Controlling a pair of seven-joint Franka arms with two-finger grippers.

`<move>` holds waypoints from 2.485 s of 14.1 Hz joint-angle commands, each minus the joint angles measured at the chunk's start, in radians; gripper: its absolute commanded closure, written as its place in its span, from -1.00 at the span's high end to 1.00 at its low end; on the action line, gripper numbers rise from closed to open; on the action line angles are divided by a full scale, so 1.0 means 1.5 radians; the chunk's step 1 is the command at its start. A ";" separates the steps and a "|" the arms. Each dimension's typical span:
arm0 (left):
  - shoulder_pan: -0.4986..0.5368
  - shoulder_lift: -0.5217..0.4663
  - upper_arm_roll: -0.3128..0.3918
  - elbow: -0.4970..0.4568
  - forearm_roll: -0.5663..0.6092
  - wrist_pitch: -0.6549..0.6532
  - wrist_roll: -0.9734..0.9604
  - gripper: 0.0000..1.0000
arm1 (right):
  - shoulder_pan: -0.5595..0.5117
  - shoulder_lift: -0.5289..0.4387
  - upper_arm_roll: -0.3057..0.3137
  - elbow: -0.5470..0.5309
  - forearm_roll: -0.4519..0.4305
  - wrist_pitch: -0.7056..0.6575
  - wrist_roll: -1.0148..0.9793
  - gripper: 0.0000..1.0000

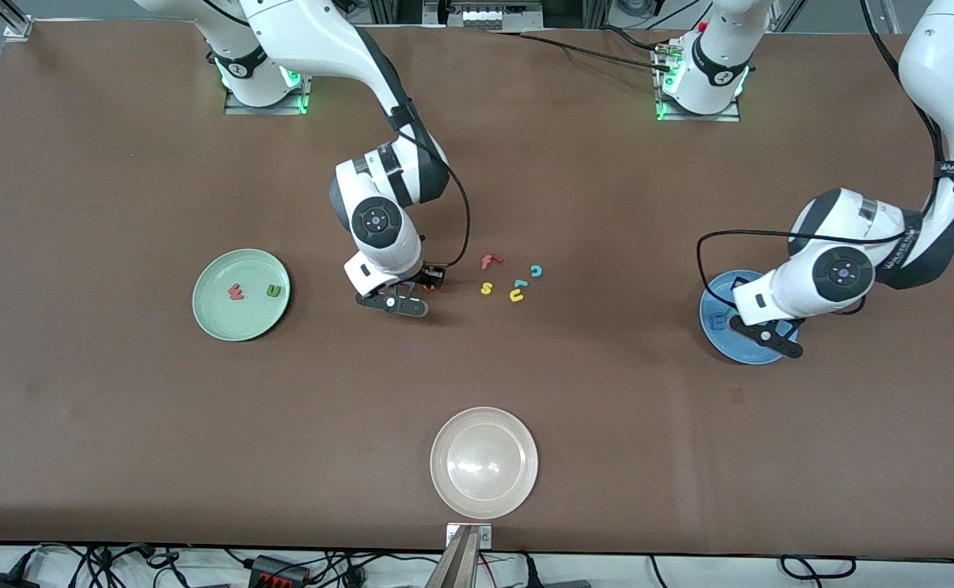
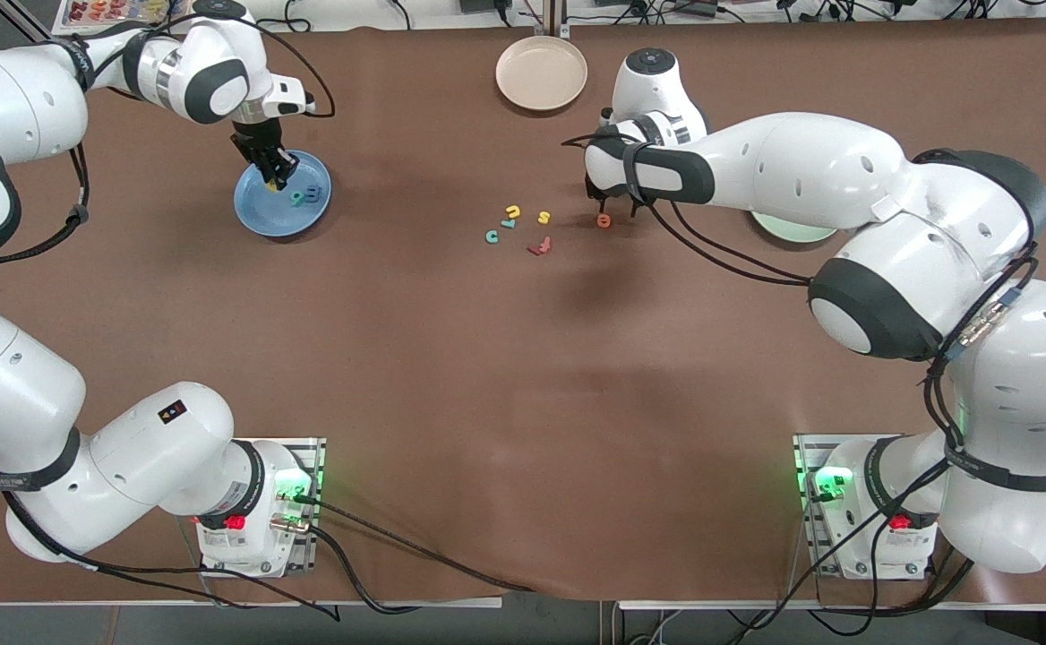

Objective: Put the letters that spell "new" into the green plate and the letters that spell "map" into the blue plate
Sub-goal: 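Place the yellow letter on the blue plate while the right gripper reaches orange, then grasp the orange letter with the right gripper while the left gripper withdraws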

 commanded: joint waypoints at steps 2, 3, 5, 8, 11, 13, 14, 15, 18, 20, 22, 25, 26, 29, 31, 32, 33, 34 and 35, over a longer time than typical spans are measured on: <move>0.000 0.008 -0.010 0.008 0.011 -0.011 0.009 1.00 | 0.017 0.037 -0.007 0.035 0.013 0.001 0.025 0.26; 0.000 0.006 -0.012 0.009 0.011 -0.013 0.010 1.00 | 0.020 0.042 -0.007 0.035 0.012 0.005 0.025 0.26; -0.001 0.003 -0.019 0.027 0.011 -0.018 0.008 1.00 | 0.021 0.048 -0.007 0.035 0.012 0.006 0.024 0.26; -0.003 0.001 -0.069 0.091 0.002 -0.101 0.006 1.00 | 0.021 0.050 -0.007 0.035 0.011 0.005 0.013 0.20; -0.009 0.002 -0.121 0.176 -0.001 -0.234 -0.002 1.00 | 0.020 0.051 -0.007 0.035 0.012 0.006 0.011 0.06; -0.022 0.002 -0.147 0.239 -0.009 -0.306 -0.005 1.00 | 0.021 0.051 -0.007 0.036 0.012 0.006 0.011 0.02; -0.032 0.002 -0.148 0.263 -0.010 -0.341 -0.007 1.00 | 0.020 0.051 -0.007 0.036 0.012 0.005 0.010 -0.01; -0.040 0.002 -0.148 0.284 -0.009 -0.364 -0.009 1.00 | 0.020 0.051 -0.007 0.035 0.012 0.006 0.010 -0.06; -0.053 -0.046 -0.128 0.293 -0.065 -0.368 -0.003 1.00 | 0.020 0.053 -0.007 0.035 0.011 0.006 0.011 -0.22; -0.086 -0.090 -0.052 0.293 -0.144 -0.366 -0.002 1.00 | 0.020 0.056 -0.006 0.035 0.012 0.006 0.011 -0.30; -0.118 -0.133 0.035 0.291 -0.243 -0.362 -0.002 1.00 | 0.021 0.058 -0.006 0.035 0.011 0.007 0.010 -0.54; -0.219 -0.205 0.185 0.284 -0.332 -0.324 -0.007 1.00 | 0.019 0.051 -0.008 0.036 0.012 0.002 -0.024 -0.88; -0.272 -0.231 0.260 0.281 -0.366 -0.321 -0.007 1.00 | 0.014 0.045 -0.010 0.047 0.012 -0.003 -0.038 -0.88; -0.407 -0.288 0.444 0.267 -0.455 -0.302 -0.038 1.00 | -0.003 0.003 -0.069 0.045 0.004 -0.105 -0.096 -0.88; -0.458 -0.347 0.499 0.224 -0.454 -0.274 -0.053 1.00 | 0.000 -0.009 -0.147 0.042 0.004 -0.190 -0.182 -0.88; -0.490 -0.377 0.529 0.201 -0.453 -0.269 -0.057 1.00 | 0.001 -0.012 -0.188 0.034 0.004 -0.226 -0.235 -0.88; -0.498 -0.395 0.539 0.189 -0.454 -0.264 -0.060 1.00 | 0.003 -0.012 -0.223 0.022 0.004 -0.246 -0.294 -0.88; -0.501 -0.405 0.540 0.181 -0.453 -0.255 -0.062 1.00 | 0.006 -0.013 -0.255 -0.003 0.004 -0.248 -0.343 -0.88; -0.511 -0.414 0.542 0.171 -0.453 -0.253 -0.070 1.00 | 0.006 -0.013 -0.273 -0.026 0.004 -0.246 -0.386 -0.88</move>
